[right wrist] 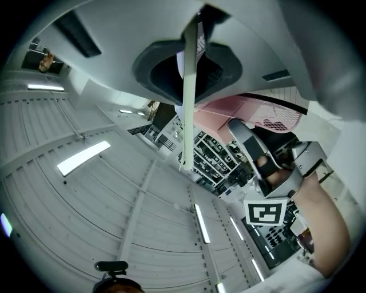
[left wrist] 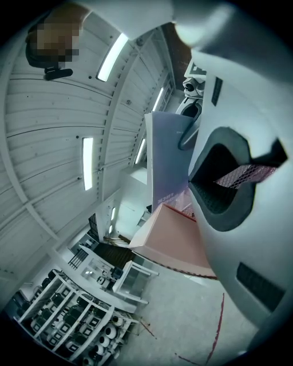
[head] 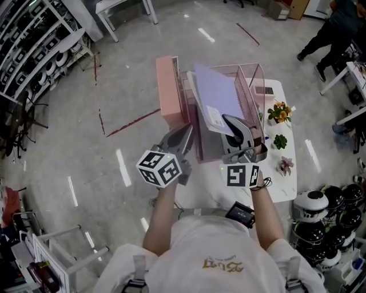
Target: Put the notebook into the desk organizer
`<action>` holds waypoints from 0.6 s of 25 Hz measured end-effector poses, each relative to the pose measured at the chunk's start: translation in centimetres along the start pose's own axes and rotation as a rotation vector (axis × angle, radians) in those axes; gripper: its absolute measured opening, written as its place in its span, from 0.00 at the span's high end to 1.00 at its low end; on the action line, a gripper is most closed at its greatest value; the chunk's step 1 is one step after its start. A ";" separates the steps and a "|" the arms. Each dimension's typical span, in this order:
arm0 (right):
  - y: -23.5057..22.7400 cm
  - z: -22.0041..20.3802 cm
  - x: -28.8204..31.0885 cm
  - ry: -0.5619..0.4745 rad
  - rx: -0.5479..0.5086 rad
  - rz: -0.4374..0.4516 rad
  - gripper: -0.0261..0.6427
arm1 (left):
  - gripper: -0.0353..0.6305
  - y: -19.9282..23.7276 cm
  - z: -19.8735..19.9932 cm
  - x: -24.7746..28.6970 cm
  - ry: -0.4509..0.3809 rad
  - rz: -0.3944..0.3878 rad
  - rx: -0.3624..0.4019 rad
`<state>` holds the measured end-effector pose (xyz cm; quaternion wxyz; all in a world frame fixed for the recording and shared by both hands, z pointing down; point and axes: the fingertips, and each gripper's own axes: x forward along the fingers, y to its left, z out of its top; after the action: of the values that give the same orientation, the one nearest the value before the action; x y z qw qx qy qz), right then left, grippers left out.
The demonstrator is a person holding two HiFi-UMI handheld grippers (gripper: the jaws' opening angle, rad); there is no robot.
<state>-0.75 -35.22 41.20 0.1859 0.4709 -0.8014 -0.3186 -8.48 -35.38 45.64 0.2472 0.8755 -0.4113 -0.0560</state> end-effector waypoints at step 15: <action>3.7 -1.7 1.1 0.116 -0.093 0.240 0.89 | 0.93 0.6 0.0 -0.5 -0.008 0.016 -0.010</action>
<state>-2.57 -35.45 44.97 0.2904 0.3803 -0.8240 -0.3033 -9.24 -35.32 45.91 0.2502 0.8709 -0.4189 -0.0594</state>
